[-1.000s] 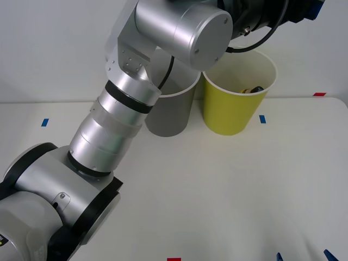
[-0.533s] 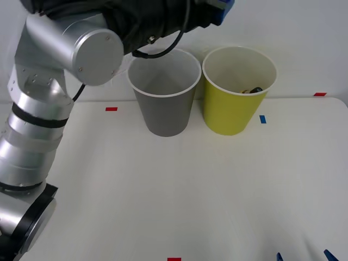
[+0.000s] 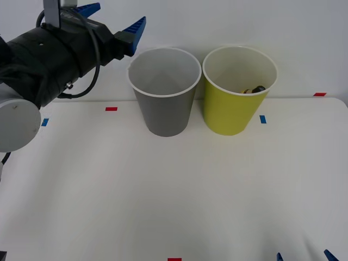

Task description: Put cans in the gray bin and PET bottles in the light green bin.

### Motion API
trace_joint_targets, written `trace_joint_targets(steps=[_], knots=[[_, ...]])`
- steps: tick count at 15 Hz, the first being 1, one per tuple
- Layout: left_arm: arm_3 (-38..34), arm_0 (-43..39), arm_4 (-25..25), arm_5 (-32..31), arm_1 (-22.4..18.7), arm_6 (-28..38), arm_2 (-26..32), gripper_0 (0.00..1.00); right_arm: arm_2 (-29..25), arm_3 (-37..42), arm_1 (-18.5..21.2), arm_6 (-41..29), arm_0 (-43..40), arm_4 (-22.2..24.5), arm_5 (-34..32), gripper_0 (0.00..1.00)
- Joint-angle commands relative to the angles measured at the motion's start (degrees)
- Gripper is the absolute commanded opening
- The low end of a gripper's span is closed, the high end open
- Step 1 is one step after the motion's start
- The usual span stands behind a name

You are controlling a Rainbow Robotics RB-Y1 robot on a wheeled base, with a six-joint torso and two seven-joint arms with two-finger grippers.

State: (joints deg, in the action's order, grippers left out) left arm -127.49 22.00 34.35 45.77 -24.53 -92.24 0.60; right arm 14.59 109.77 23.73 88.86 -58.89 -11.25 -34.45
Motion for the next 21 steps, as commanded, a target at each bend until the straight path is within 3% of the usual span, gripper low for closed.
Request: trace_joint_targets(steps=[1, 3, 7, 11, 16, 21], knots=[[-9.5, -14.7, -0.5, -4.5, -0.3, -0.8, 2.3, 1.00, 0.0, 0.0, 0.0, 0.0, 0.0, 0.0, 0.0, 0.99], [-14.8, -23.1, -0.2, -5.5, 0.0, -1.0, 3.6, 1.00, 0.0, 0.0, 0.0, 0.0, 0.0, 0.0, 0.0, 0.99], [-22.4, -36.1, 0.0, -5.4, 5.5, -2.2, 4.1, 1.00, 0.0, 0.0, 0.0, 0.0, 0.0, 0.0, 0.0, 0.99], [-22.5, -39.1, 1.2, -5.3, 11.2, -3.7, 1.6, 1.00, 0.0, 0.0, 0.0, 0.0, 0.0, 0.0, 0.0, 0.99], [-22.5, -42.3, 2.7, -6.2, 11.2, -5.5, 1.0, 1.00, 0.0, 0.0, 0.0, 0.0, 0.0, 0.0, 0.0, 0.99], [-15.9, -49.6, 1.8, -22.2, 12.2, -13.8, -4.8, 1.00, 0.0, 0.0, 0.0, 0.0, 0.0, 0.0, 0.0, 0.99]])
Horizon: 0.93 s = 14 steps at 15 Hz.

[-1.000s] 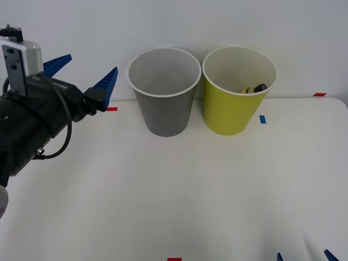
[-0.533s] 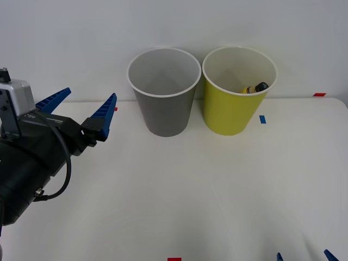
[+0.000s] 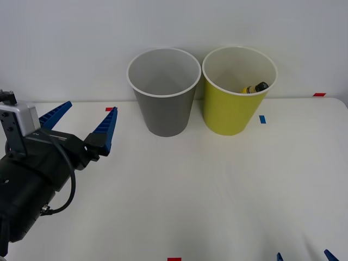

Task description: Put cans in the gray bin and PET bottles in the light green bin.

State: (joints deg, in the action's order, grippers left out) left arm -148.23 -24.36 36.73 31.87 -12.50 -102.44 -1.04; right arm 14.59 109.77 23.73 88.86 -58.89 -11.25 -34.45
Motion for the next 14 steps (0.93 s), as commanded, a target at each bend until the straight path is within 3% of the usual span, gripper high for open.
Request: trace_joint_targets(steps=[1, 4, 10, 12, 14], knots=[[5.9, -3.5, -1.4, -9.6, -0.2, -3.6, -3.5, 1.00, 0.0, 0.0, 0.0, 0.0, 0.0, 0.0, 0.0, 0.99], [9.3, -3.5, -8.3, -13.4, -2.9, -2.3, -5.4, 1.00, 0.0, 0.0, 0.0, 0.0, 0.0, 0.0, 0.0, 0.99], [12.6, -5.7, -7.6, -16.0, -5.7, -3.0, -6.0, 1.00, 0.0, 0.0, 0.0, 0.0, 0.0, 0.0, 0.0, 0.99], [15.3, -7.2, -14.3, -23.2, -6.5, -1.5, -6.3, 1.00, 0.0, 0.0, 0.0, 0.0, 0.0, 0.0, 0.0, 0.99], [19.9, -7.6, -19.8, -30.6, -6.3, 5.4, -7.8, 1.00, 0.0, 0.0, 0.0, 0.0, 0.0, 0.0, 0.0, 0.99]])
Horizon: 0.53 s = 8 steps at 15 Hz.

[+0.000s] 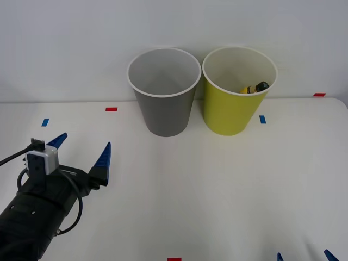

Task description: Put cans in the gray bin and PET bottles in the light green bin.

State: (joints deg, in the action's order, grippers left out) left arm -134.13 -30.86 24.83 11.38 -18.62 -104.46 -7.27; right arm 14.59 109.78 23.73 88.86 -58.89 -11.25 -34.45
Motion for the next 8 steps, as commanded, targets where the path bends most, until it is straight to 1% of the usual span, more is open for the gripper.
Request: trace_joint_targets(steps=[1, 3, 4, 5, 7, 8], knots=[[7.5, -1.8, -10.9, -12.3, -0.2, 11.4, -2.1, 1.00, 0.0, 0.0, 0.0, 0.0, 0.0, 0.0, 0.0, 0.99], [7.7, -4.5, -14.4, -13.7, -0.1, 15.7, -2.2, 1.00, 0.0, 0.0, 0.0, 0.0, 0.0, 0.0, 0.0, 0.99], [7.8, -7.0, -16.8, -15.7, 0.2, 18.8, -2.2, 1.00, 0.0, 0.0, 0.0, 0.0, 0.0, 0.0, 0.0, 0.99], [8.1, -9.3, -19.1, -17.4, 0.8, 20.3, -2.2, 1.00, 0.0, 0.0, 0.0, 0.0, 0.0, 0.0, 0.0, 0.99], [8.7, -13.4, -22.9, -20.2, 3.3, 20.7, -2.2, 1.00, 0.0, 0.0, 0.0, 0.0, 0.0, 0.0, 0.0, 0.98], [10.6, -14.0, -23.3, -23.2, 4.3, 20.7, -2.3, 1.00, 0.0, 0.0, 0.0, 0.0, 0.0, 0.0, 0.0, 0.99]])
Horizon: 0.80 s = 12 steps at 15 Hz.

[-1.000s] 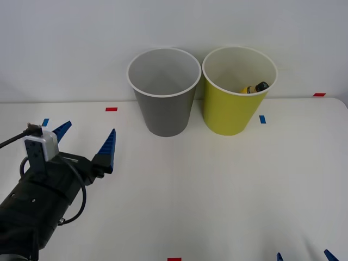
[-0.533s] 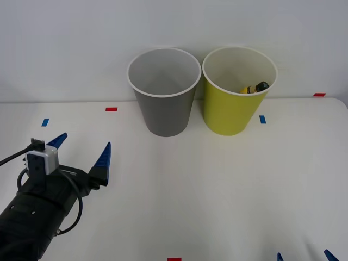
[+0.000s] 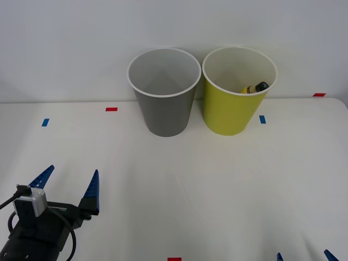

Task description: Put cans in the gray bin and PET bottles in the light green bin.

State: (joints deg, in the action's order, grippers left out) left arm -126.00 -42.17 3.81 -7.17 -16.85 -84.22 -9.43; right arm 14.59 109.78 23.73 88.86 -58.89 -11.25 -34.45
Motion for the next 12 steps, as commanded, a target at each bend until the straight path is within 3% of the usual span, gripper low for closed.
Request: trace_joint_targets(steps=[1, 8, 12], knots=[[6.5, -2.5, -2.8, -9.6, 3.3, 0.3, -0.5, 1.00, 0.0, 0.0, 0.0, 0.0, 0.0, 0.0, 0.0, 0.99], [16.7, -3.6, -6.1, -18.6, 3.7, 1.0, -1.0, 1.00, 0.0, 0.0, 0.0, 0.0, 0.0, 0.0, 0.0, 0.99], [16.7, -9.2, -7.9, -20.3, 3.6, 0.5, -1.6, 1.00, 0.0, 0.0, 0.0, 0.0, 0.0, 0.0, 0.0, 0.98]])
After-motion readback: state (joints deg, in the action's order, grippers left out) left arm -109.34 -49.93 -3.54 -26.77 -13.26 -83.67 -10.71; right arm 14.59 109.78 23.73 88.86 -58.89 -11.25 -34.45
